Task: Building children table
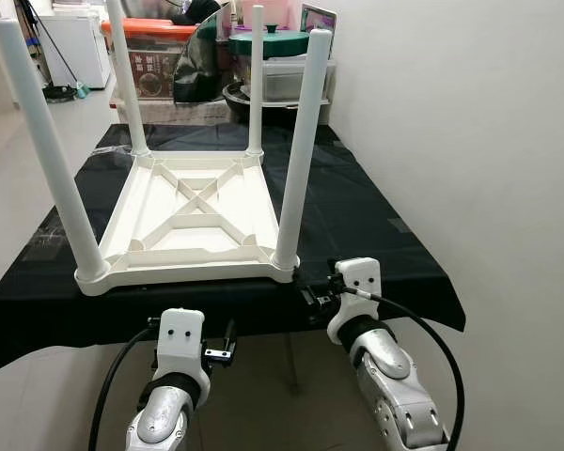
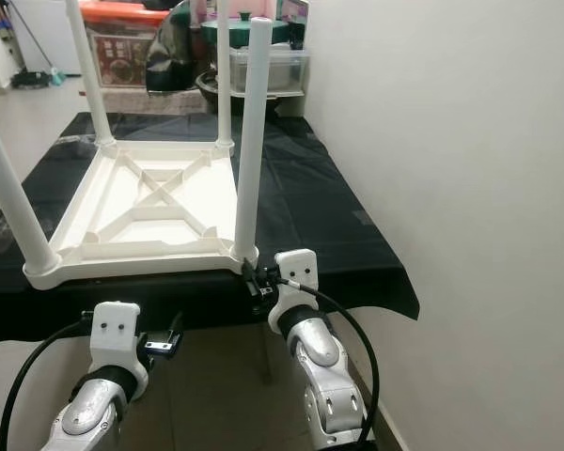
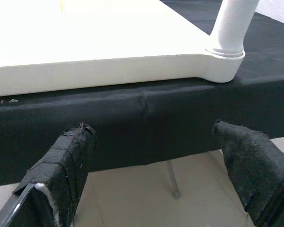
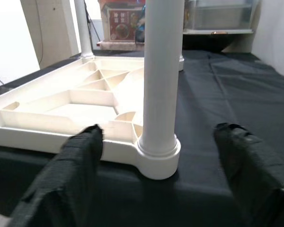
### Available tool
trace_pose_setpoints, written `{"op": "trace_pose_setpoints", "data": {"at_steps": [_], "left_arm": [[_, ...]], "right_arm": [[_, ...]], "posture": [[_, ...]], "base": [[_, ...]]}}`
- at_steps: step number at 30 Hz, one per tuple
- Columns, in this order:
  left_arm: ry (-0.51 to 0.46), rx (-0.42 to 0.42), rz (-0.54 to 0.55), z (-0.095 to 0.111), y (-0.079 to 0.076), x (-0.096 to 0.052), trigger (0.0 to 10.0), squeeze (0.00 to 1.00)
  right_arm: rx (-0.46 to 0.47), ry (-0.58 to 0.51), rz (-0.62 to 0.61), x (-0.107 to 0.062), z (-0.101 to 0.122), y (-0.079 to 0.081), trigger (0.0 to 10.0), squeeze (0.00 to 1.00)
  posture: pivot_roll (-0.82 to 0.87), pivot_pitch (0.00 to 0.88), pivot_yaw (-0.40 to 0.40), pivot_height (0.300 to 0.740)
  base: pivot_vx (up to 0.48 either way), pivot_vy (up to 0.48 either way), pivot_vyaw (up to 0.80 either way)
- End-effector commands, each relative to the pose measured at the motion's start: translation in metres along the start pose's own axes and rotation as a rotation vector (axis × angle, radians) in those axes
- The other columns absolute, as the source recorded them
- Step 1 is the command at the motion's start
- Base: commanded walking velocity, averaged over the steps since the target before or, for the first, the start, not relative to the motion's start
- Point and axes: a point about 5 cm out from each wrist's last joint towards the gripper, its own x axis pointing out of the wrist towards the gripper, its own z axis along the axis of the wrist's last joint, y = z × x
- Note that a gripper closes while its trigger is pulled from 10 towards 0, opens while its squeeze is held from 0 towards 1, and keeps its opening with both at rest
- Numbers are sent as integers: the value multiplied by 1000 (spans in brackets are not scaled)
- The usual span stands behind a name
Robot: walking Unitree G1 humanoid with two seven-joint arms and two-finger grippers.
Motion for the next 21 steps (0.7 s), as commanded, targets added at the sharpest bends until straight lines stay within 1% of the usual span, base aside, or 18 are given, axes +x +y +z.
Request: {"op": "trace_pose_setpoints", "data": {"at_steps": [1,5,6,7,8,9,10,11,13,14,15,16,18,20,21], "left_arm": [[-23,8,1,2,-4,-2,10000,0],[-53,24,30,7,0,-4,10000,0],[-92,66,50,14,3,-7,10000,0],[-109,97,65,17,5,-8,10000,0],[-109,97,65,17,5,-8,10000,0],[-128,124,115,22,14,-10,10000,0],[-140,139,151,25,20,-12,10000,0],[-140,139,151,25,20,-12,10000,0],[-159,159,259,32,43,-14,10000,0],[-159,159,259,32,43,-14,10000,0],[-166,167,303,35,54,-14,10000,0],[-169,168,330,37,61,-13,10000,0],[-169,168,330,37,61,-13,10000,0],[-189,179,365,43,69,-9,10000,0],[-189,179,365,43,69,-9,10000,0]], "right_arm": [[-8,6,4,1,0,-1,10000,0],[-41,41,14,-5,-8,0,10000,0],[-73,63,8,-13,-13,-1,10000,0],[-64,69,-7,-16,-14,-5,10000,0],[-64,69,-7,-16,-14,-5,10000,0],[-75,76,-91,-20,-15,-21,10000,0],[-82,80,-152,-22,-16,-32,10000,0],[-82,80,-152,-22,-16,-32,10000,0],[-107,90,-359,-28,-15,-69,10000,0],[-107,90,-359,-28,-15,-69,10000,0],[-112,88,-433,-30,-14,-81,10000,0],[-117,86,-480,-32,-13,-88,10000,0],[-117,86,-480,-32,-13,-88,10000,0],[-109,75,-509,-30,-11,-92,10000,0],[-109,75,-509,-30,-11,-92,10000,0]], "posture": [[167,0,-87,740],[166,0,-86,740],[166,0,-82,740],[167,0,-83,740],[167,0,-83,740],[155,0,-82,740],[153,0,-82,740],[153,0,-82,740],[151,0,-77,740],[151,0,-77,740],[150,0,-72,740],[156,0,-72,740],[156,0,-72,740],[164,0,-76,740],[164,0,-76,740]], "base": [[0,0,0],[0,0,0],[0,0,0],[0,0,0],[0,0,0],[0,0,0],[0,0,0],[0,0,0],[0,0,0],[0,0,0],[0,0,0],[0,0,0],[0,0,0],[137,0,0],[274,0,0]]}}
